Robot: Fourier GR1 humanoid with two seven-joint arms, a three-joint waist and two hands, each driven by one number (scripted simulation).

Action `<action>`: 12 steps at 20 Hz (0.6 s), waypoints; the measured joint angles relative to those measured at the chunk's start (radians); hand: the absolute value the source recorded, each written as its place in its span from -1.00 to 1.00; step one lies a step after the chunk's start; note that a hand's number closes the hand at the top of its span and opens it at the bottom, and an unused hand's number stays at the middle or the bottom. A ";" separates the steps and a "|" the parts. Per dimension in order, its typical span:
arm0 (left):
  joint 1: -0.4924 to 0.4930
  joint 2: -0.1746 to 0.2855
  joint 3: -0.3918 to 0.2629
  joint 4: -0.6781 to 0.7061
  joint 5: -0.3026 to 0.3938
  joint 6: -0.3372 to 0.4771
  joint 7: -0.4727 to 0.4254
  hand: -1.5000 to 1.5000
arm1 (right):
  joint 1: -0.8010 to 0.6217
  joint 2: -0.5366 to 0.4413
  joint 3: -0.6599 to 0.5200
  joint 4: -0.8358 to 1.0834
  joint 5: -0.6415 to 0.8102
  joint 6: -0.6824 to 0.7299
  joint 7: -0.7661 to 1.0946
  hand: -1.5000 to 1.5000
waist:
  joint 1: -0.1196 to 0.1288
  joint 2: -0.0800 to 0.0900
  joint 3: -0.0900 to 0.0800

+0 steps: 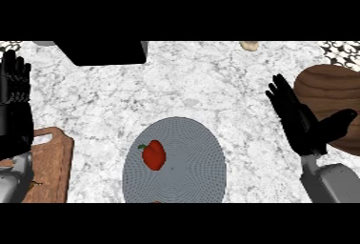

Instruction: Pick the squash from the placemat and place it in the bowl

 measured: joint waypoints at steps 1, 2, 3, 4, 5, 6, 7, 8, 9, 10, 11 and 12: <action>-0.008 -0.005 -0.008 0.002 0.001 -0.008 0.013 0.00 | 0.013 0.005 0.024 -0.010 0.021 -0.002 0.000 1.00 | 0.006 -0.002 -0.002; -0.004 -0.014 -0.020 0.007 0.009 -0.020 0.023 0.00 | 0.015 0.009 0.066 -0.028 0.053 -0.005 0.011 1.00 | 0.012 -0.004 -0.005; 0.000 -0.024 -0.036 0.015 0.018 -0.033 0.037 0.00 | 0.019 0.016 0.122 -0.044 0.091 -0.002 0.014 1.00 | 0.017 -0.006 -0.007; 0.003 -0.036 -0.055 0.023 0.023 -0.044 0.048 0.00 | 0.018 0.025 0.186 -0.059 0.132 0.001 0.026 1.00 | 0.021 -0.007 -0.009; 0.007 -0.046 -0.074 0.029 0.032 -0.058 0.063 0.00 | 0.015 0.031 0.253 -0.069 0.176 0.009 0.037 1.00 | 0.029 -0.009 -0.012; 0.012 -0.061 -0.098 0.036 0.042 -0.074 0.080 0.00 | 0.004 0.039 0.317 -0.077 0.218 0.018 0.054 1.00 | 0.038 -0.009 -0.014; 0.019 -0.070 -0.111 0.043 0.049 -0.083 0.091 0.00 | -0.024 0.000 0.346 -0.076 0.287 0.020 0.053 1.00 | 0.040 -0.019 -0.024; 0.031 -0.081 -0.126 0.055 0.058 -0.091 0.106 0.00 | -0.034 -0.010 0.369 -0.080 0.354 -0.014 0.053 -1.00 | 0.029 -0.025 -0.026; 0.041 -0.091 -0.137 0.062 0.068 -0.099 0.120 0.00 | -0.027 0.001 0.395 -0.090 0.413 -0.064 0.051 -1.00 | 0.016 -0.029 -0.025; 0.048 -0.102 -0.147 0.068 0.077 -0.105 0.132 0.00 | -0.005 0.031 0.424 -0.107 0.457 -0.118 0.042 -1.00 | 0.004 -0.031 -0.022; 0.054 -0.111 -0.156 0.072 0.085 -0.110 0.143 0.00 | 0.025 0.065 0.456 -0.126 0.498 -0.172 0.026 -1.00 | -0.004 -0.031 -0.020; 0.061 -0.116 -0.162 0.078 0.092 -0.117 0.150 0.00 | 0.054 0.105 0.492 -0.143 0.539 -0.225 0.008 -1.00 | -0.008 -0.031 -0.018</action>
